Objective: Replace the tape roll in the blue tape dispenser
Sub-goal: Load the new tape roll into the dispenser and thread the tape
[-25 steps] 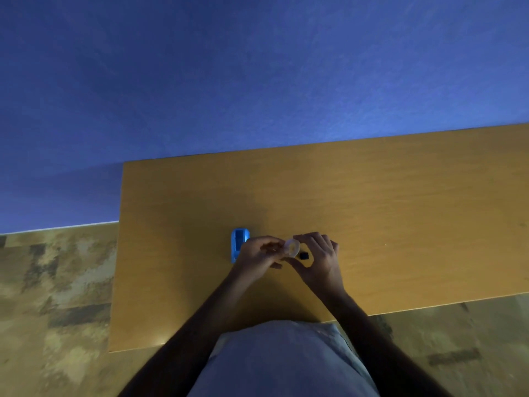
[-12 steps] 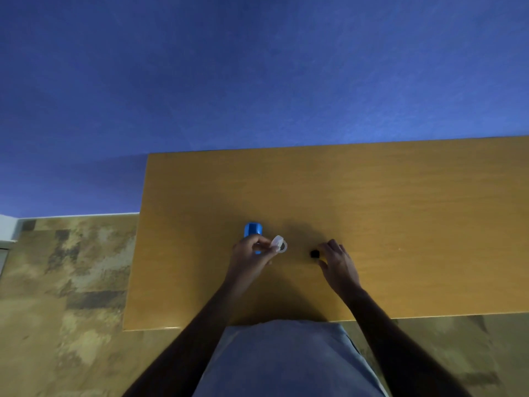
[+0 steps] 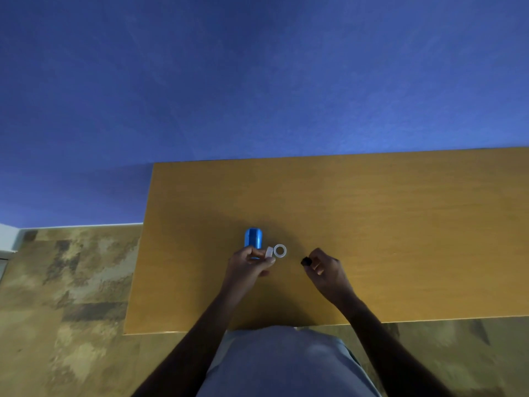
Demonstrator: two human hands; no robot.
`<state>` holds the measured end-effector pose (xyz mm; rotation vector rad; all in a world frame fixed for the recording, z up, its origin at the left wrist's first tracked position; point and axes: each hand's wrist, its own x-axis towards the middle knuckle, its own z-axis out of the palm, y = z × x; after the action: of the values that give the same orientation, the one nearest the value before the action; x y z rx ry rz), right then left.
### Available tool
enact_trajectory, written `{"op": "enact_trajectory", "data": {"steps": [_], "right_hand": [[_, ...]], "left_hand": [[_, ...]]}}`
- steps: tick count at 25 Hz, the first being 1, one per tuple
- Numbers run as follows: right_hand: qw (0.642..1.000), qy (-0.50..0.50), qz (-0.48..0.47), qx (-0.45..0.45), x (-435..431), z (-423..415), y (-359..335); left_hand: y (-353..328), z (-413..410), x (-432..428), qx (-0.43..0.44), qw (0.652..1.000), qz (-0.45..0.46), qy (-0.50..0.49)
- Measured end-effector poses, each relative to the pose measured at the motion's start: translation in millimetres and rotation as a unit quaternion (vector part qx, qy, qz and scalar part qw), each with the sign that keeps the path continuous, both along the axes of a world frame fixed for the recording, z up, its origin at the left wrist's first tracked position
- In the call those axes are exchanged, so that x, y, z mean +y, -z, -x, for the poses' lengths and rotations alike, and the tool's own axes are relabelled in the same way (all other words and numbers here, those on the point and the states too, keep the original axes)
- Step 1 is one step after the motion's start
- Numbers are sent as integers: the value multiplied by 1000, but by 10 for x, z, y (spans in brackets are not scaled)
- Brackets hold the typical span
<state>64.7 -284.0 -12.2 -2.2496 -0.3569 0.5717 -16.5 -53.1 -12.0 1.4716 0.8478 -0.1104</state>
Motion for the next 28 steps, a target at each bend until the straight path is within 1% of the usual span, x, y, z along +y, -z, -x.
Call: {"op": "enact_trajectory", "data": {"steps": [4,7,9,11,13,16,18,20,22,28], "right_hand": [[994,2,-96,43,109,99,-260],[985,-9,-164,48,282,168,-537],[983,-16,-183,25,382,213,-729],[982,-29,-185,-13,449,254,-929],[979,-53,-180,-79,525,308,-1142],[970,-76,-181,-142,652,381,-1402],[968,-67,-190,-152,723,432,-1535],[969,-44,-203,-133,771,470,-1630],[969,-40,-209,-129,811,509,-1702],[948,-155,-146,-235,903,603,-1881]], "left_hand": [[-178,90,1,-12,999,45,2],[-470,137,26,-72,993,73,53],[-711,180,88,-111,989,48,88],[-933,228,172,-140,985,18,96],[-1107,287,261,-164,982,-5,88],[-1300,356,340,-211,973,-21,92],[-1401,401,397,-246,964,-32,95],[-1474,444,458,-267,956,-53,105],[-1547,506,508,-285,951,-56,104],[-1647,644,618,-319,942,-25,98]]}}
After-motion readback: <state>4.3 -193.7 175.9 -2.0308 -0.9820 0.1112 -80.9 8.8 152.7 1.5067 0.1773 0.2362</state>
